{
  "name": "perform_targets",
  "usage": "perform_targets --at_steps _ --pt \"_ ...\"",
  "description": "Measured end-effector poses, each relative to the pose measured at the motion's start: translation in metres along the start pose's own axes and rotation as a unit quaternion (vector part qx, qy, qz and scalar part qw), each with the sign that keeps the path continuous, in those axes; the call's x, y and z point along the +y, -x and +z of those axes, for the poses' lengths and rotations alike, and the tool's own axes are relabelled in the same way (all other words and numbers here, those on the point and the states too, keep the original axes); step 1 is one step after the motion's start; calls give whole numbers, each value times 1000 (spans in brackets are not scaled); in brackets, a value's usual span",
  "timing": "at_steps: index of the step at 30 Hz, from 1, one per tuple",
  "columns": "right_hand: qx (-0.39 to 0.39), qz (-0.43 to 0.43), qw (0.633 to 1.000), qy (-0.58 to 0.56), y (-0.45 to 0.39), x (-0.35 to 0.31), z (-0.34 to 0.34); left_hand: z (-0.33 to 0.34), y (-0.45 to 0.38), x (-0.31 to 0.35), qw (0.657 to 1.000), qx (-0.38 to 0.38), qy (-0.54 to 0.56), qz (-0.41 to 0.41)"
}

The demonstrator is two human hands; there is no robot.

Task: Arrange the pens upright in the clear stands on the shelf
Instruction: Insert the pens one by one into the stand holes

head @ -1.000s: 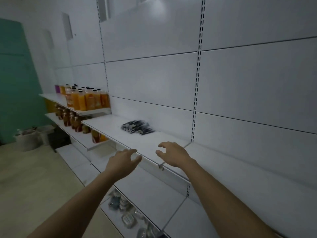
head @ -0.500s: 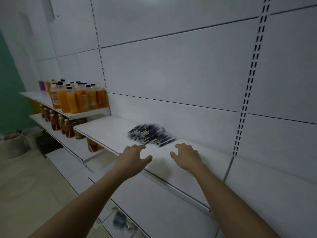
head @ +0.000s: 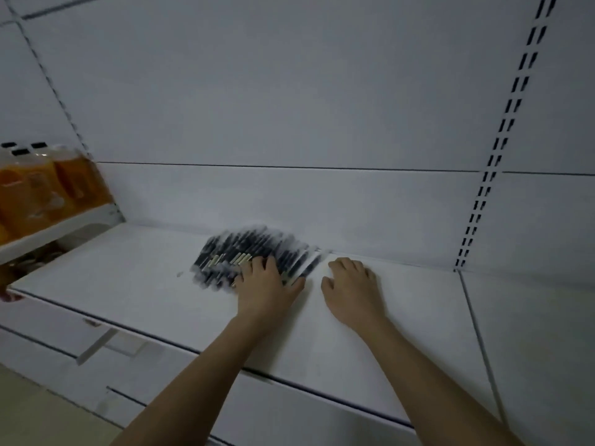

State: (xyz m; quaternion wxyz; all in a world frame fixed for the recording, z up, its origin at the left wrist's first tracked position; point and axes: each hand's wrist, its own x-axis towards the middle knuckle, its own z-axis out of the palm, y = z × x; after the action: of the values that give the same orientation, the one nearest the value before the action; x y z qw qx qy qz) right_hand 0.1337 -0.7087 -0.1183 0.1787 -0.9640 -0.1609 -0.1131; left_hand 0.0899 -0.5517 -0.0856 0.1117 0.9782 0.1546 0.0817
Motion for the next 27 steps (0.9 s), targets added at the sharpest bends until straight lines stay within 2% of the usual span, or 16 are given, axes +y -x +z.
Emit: perform_targets --at_steps 5,11,15,17,19,22,24,25,27 --pt "12 23 1000 -11 3 -2 -2 7 -18 10 999 -3 -34 37" --pt "17 49 998 -32 -1 -3 1 2 -46 17 994 -95 -12 59" --pt "38 101 989 -104 -4 -3 -1 -6 -52 23 983 -121 50 130" --pt "35 145 977 -153 -5 -11 -8 -11 -47 25 976 -120 33 179" --pt "54 208 949 -232 -5 -20 -16 -12 -40 26 967 -116 7 227" --pt "109 289 858 -411 -6 -37 -33 -10 -28 22 956 -117 4 267" --pt "125 287 801 -509 -5 -51 -43 -8 -23 17 956 -108 49 269" --pt "129 277 788 -535 -4 -57 -45 -9 -21 15 954 -105 94 266" --pt "145 261 784 -544 -2 -70 -42 -7 -18 11 937 -116 186 273"
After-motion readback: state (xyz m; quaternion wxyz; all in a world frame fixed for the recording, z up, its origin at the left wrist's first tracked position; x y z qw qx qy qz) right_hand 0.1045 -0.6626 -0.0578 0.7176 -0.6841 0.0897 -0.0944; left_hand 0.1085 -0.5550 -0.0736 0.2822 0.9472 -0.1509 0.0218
